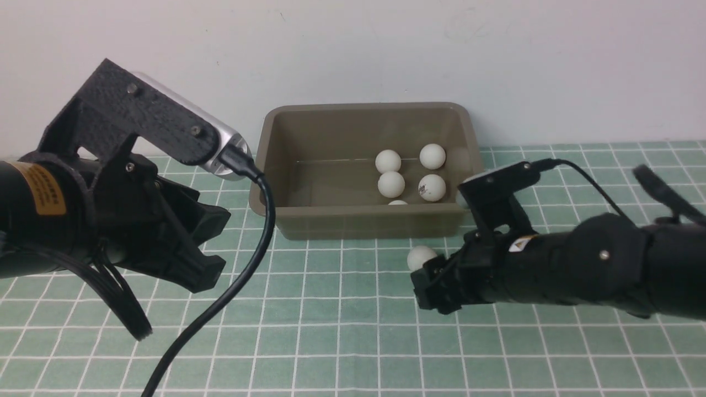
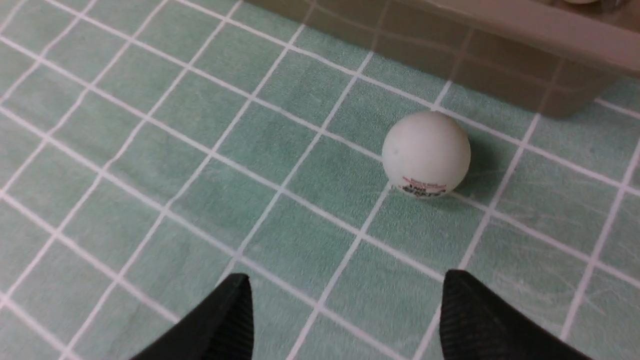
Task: Put the table tennis balls in the box on the green coffee tablecloth.
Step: 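Reach for and grasp a ping pong ball on the table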
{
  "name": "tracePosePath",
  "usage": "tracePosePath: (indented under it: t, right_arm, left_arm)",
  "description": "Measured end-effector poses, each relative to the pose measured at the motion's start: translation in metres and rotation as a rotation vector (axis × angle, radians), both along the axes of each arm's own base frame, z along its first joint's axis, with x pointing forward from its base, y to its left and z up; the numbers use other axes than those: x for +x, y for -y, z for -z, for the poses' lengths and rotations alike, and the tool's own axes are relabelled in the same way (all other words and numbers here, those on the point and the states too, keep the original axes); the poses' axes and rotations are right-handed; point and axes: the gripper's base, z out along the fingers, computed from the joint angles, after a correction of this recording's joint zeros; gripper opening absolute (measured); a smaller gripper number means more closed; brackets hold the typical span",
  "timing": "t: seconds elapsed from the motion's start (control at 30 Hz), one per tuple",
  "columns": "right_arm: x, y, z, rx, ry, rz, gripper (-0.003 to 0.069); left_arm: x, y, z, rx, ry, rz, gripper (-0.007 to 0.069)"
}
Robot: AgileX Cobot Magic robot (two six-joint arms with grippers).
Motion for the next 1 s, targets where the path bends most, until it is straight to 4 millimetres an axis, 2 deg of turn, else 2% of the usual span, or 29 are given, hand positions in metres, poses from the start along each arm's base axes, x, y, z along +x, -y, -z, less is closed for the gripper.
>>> tracePosePath:
  t: [0.23, 0.37, 0.6, 0.9, 1.0]
  right_arm:
    - [0.028, -0.018, 0.017, 0.001, -0.025, 0.02, 0.0454]
    - [0.04, -0.02, 0.033, -0.02, -0.007, 0.054, 0.0454]
    - [0.046, -0.02, 0.046, -0.039, 0.011, 0.087, 0.0454]
    - [0.048, -0.02, 0.048, -0.03, 0.007, 0.109, 0.0454]
    - [0.05, -0.022, 0.046, -0.022, 0.015, 0.111, 0.0435]
  left_arm:
    - [-0.001, 0.0, 0.001, 0.008, -0.016, 0.0, 0.024]
    - [-0.001, -0.001, 0.002, 0.011, -0.022, 0.001, 0.024]
    - [-0.002, -0.001, 0.003, 0.018, -0.038, 0.001, 0.024]
    - [-0.002, -0.001, 0.003, 0.018, -0.038, 0.001, 0.024]
    - [-0.002, -0.001, 0.003, 0.018, -0.039, 0.001, 0.024]
